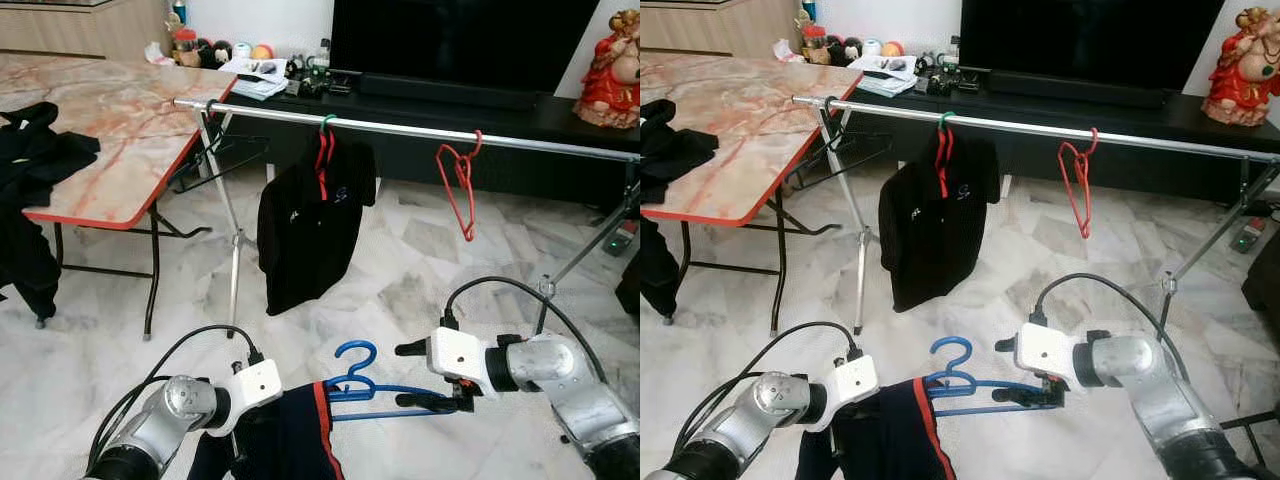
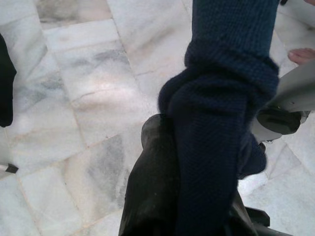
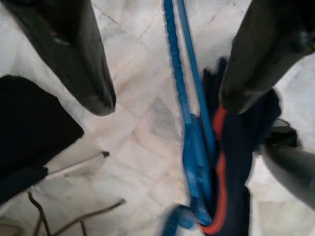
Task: Hang hanger
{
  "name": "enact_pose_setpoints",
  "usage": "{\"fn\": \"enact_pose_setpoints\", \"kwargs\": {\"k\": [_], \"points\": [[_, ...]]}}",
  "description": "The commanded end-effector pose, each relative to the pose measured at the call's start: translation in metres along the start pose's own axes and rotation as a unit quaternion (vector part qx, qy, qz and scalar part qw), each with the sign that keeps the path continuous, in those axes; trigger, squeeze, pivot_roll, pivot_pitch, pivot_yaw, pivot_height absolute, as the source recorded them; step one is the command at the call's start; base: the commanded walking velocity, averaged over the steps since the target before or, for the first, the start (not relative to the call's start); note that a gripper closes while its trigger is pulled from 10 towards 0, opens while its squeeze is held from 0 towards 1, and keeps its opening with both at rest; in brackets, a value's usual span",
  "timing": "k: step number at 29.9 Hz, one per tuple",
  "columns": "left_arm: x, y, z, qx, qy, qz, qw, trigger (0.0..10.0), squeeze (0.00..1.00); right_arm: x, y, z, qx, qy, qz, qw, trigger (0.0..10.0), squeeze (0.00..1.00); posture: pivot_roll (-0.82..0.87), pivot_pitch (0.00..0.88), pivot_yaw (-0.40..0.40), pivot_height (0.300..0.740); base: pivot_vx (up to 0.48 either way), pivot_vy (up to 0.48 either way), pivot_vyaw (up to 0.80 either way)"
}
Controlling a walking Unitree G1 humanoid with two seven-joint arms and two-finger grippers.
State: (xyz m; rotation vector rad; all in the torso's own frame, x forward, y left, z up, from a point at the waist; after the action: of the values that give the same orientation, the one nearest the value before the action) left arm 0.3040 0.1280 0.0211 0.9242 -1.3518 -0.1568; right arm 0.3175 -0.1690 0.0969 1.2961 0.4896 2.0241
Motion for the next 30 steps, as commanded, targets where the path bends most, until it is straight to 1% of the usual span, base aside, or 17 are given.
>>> {"fn": "enact_pose_setpoints", "kwargs": {"k": [1,4,7,8,9,11,13,15,17,18,19,26,30], "points": [[0.007,0.000,0.000,-0.007,-0.013,0.004,1.000,0.0,0.00,-0.007,-0.008,-0.004,0.003,0.000,-0.019,1.000,10.0,0.00,-0.03,0.052,-0.063,0.740,0.000,0.000,0.00],[0.008,-0.001,0.000,-0.007,-0.014,0.003,1.000,0.0,0.00,-0.015,-0.015,-0.005,-0.002,0.005,-0.042,0.999,10.0,0.00,-0.02,0.050,-0.062,0.740,0.000,0.000,0.00],[0.010,-0.001,0.000,-0.010,-0.015,0.003,1.000,0.0,0.00,-0.013,-0.023,-0.003,-0.013,-0.008,-0.028,0.999,10.0,0.00,-0.02,0.049,-0.063,0.740,0.000,0.000,0.00],[0.010,-0.001,0.001,-0.012,-0.016,0.003,1.000,0.0,0.00,-0.014,-0.026,-0.003,-0.015,-0.003,-0.033,0.999,10.0,0.00,-0.01,0.048,-0.064,0.740,0.000,0.000,0.00],[0.010,-0.001,0.002,-0.017,-0.018,0.001,1.000,0.0,0.00,-0.017,-0.030,-0.003,-0.016,0.012,-0.045,0.999,10.0,0.00,-0.01,0.048,-0.066,0.740,0.000,0.000,0.00],[0.009,-0.002,0.004,-0.023,-0.020,-0.004,1.000,0.0,0.00,-0.017,-0.032,-0.003,-0.017,0.020,-0.048,0.999,10.0,0.00,-0.01,0.051,-0.066,0.740,0.000,0.000,0.00],[0.008,-0.002,0.007,-0.032,-0.021,-0.006,0.999,0.0,0.00,-0.015,-0.035,-0.003,-0.021,0.013,-0.035,0.999,10.0,0.00,-0.01,0.052,-0.066,0.740,0.000,0.000,0.00],[0.009,-0.003,0.008,-0.034,-0.020,-0.004,0.999,0.0,0.00,-0.012,-0.037,-0.009,0.000,0.005,-0.020,1.000,10.0,0.00,-0.01,0.054,-0.067,0.740,0.000,0.000,0.00],[0.009,-0.003,0.008,-0.034,-0.020,-0.004,0.999,0.0,0.00,-0.012,-0.038,-0.011,0.007,0.001,-0.017,1.000,10.0,0.00,-0.01,0.054,-0.067,0.740,0.000,0.000,0.00],[0.009,-0.005,0.010,-0.037,-0.022,-0.007,0.999,0.0,0.00,-0.014,-0.039,-0.021,0.042,-0.007,-0.012,0.999,10.0,0.00,-0.01,0.055,-0.067,0.740,0.000,0.000,0.00],[0.008,-0.005,0.010,-0.038,-0.024,-0.008,0.999,0.0,0.00,-0.015,-0.039,-0.024,0.049,-0.007,-0.011,0.999,10.0,0.00,-0.01,0.055,-0.068,0.740,0.000,0.000,0.00],[0.011,-0.005,0.010,-0.040,-0.026,-0.007,0.999,0.0,0.00,-0.014,-0.044,-0.027,0.064,0.002,-0.003,0.998,10.0,0.00,0.00,0.058,-0.068,0.740,0.000,0.000,0.00],[0.011,-0.003,0.011,-0.052,-0.039,-0.015,0.998,0.0,0.00,-0.014,-0.050,-0.023,0.049,0.014,-0.010,0.999,10.0,0.00,0.01,0.060,-0.070,0.740,0.000,0.000,0.00]]}}
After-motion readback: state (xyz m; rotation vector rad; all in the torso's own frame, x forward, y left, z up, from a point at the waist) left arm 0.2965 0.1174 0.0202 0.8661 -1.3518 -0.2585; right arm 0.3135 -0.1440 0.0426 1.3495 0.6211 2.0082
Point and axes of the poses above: a point about 5 cm out from each wrist's last joint towards the gripper, its own y axis pointing back from the gripper into the wrist, its own x axis along the axis of the wrist's last joint, z = x × y, the point moved 3 cm from there along -y, pointing out of the wrist towards the gripper, and after that the axes turned 11 degrees about y, right-handed, at the moved point
